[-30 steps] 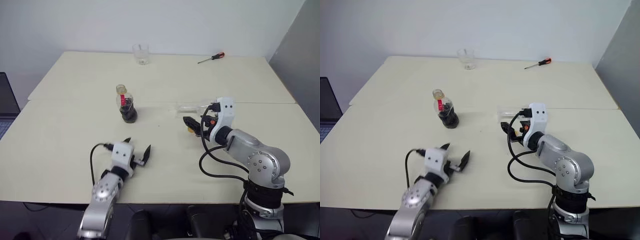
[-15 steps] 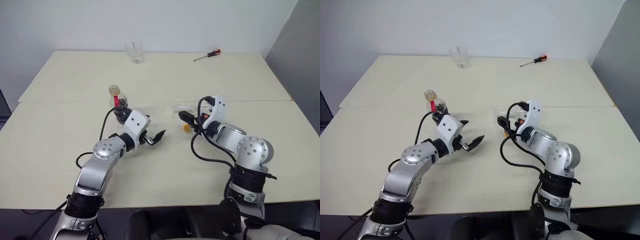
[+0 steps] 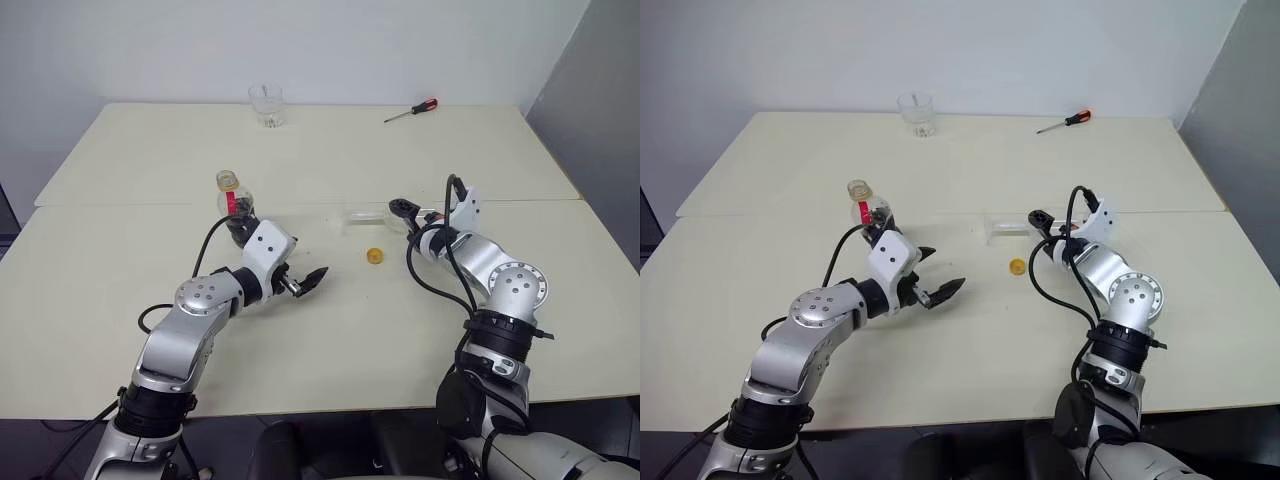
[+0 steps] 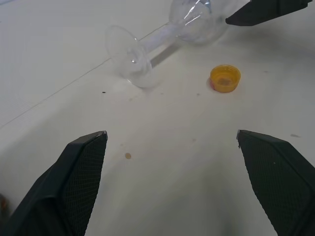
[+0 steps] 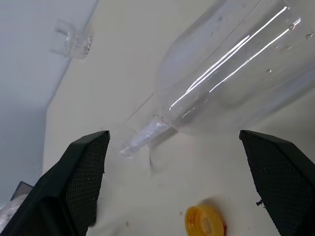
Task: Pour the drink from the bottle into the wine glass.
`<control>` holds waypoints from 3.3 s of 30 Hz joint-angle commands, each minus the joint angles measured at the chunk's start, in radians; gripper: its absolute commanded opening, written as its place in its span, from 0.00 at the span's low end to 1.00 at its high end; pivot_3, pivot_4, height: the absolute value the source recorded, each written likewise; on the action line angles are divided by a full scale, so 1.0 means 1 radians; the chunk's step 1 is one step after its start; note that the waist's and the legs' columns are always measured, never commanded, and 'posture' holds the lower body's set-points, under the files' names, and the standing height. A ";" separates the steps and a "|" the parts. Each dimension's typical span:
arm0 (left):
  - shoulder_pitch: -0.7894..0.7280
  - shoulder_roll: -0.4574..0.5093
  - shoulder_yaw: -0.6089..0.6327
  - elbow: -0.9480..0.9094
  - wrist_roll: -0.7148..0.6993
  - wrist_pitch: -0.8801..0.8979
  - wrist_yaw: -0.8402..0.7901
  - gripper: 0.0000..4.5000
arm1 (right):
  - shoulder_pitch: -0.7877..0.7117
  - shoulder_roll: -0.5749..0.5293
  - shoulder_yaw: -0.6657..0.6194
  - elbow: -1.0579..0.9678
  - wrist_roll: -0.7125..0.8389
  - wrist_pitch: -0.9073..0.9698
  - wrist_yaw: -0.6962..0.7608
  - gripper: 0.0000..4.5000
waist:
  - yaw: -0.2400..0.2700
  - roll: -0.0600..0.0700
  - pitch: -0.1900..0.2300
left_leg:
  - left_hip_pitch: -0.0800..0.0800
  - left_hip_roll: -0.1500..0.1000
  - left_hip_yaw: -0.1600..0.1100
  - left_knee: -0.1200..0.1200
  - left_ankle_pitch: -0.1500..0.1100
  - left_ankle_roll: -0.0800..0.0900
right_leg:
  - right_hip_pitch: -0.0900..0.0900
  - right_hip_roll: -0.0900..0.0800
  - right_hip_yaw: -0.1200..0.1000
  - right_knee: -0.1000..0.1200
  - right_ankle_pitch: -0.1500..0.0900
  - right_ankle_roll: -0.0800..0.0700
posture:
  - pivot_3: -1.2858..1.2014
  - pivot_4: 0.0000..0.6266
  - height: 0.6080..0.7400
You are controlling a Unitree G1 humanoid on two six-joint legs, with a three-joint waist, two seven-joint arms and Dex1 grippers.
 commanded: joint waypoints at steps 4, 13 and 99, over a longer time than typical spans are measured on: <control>0.004 -0.009 0.001 -0.031 -0.003 -0.019 0.003 1.00 | -0.049 0.148 0.085 -0.012 0.161 -0.045 -0.081 1.00 | 0.000 0.000 0.000 | 0.000 0.000 0.000 0.000 0.000 0.000 | 0.000 0.000 0.000 0.000 0.000 0.000 | 0.52 0.24 1.00; 0.039 0.004 -0.002 -0.021 0.010 -0.026 0.002 1.00 | -0.038 0.155 0.211 0.079 0.227 -0.153 -0.098 1.00 | -0.001 0.000 0.000 | 0.000 0.000 0.000 0.000 0.000 0.000 | 0.000 -0.001 0.001 0.000 0.000 0.001 | 0.52 0.24 1.00; 0.097 -0.025 0.016 -0.055 0.014 -0.018 0.065 1.00 | 0.018 -0.049 0.765 0.383 -0.610 -0.823 0.543 0.03 | 0.000 0.000 0.000 | 0.000 0.000 0.000 0.002 0.000 0.000 | 0.001 -0.005 -0.001 0.001 0.002 -0.003 | 0.52 0.24 1.00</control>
